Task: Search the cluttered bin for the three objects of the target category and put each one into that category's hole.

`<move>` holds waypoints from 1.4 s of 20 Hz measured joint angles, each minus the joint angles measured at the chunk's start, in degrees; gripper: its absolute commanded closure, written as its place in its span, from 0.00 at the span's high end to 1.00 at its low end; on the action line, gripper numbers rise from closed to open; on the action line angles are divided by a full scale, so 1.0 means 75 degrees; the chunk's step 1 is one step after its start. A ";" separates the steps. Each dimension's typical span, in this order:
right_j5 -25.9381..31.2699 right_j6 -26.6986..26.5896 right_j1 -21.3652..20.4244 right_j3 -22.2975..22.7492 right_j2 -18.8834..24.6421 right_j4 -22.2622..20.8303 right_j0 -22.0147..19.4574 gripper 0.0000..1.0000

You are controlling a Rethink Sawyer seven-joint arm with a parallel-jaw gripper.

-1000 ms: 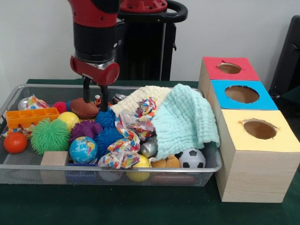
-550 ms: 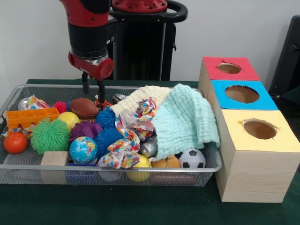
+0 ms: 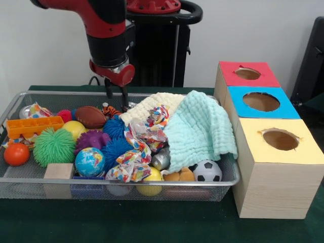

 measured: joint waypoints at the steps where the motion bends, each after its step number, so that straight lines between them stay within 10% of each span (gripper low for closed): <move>1: -0.0047 0.0000 0.0094 -0.0001 0.0022 -0.0083 -0.0026 1.00; 15: -0.1466 0.0000 0.1058 -0.0106 0.0115 -0.1163 -0.0444 1.00; 28: -0.1486 0.0000 0.0670 -0.0294 0.0616 -0.2250 -0.1138 1.00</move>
